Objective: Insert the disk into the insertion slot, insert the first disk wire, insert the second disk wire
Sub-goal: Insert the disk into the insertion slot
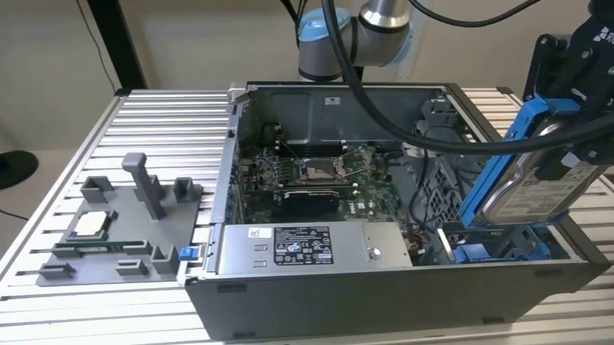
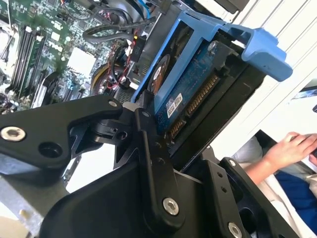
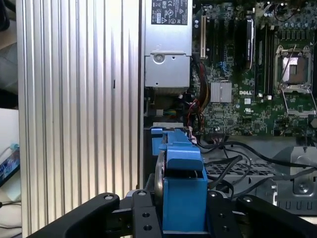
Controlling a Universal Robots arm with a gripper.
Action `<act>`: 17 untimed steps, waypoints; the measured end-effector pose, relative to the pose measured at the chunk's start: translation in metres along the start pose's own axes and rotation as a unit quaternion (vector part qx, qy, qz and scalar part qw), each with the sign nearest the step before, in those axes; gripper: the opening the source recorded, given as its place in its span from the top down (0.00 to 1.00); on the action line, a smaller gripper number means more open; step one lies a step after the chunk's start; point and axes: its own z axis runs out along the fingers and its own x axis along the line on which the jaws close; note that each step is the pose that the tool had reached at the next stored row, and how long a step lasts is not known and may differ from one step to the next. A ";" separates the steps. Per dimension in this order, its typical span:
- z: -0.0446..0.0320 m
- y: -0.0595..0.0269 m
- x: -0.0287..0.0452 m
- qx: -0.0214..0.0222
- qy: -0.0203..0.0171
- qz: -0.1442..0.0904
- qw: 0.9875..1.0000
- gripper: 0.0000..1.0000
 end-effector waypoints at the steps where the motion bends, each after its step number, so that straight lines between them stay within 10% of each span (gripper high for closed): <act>1: 0.0008 0.0000 0.0000 0.000 0.000 0.000 1.000 1.00; 17: 0.0211 -0.0013 0.0000 0.000 -0.007 0.000 1.000 1.00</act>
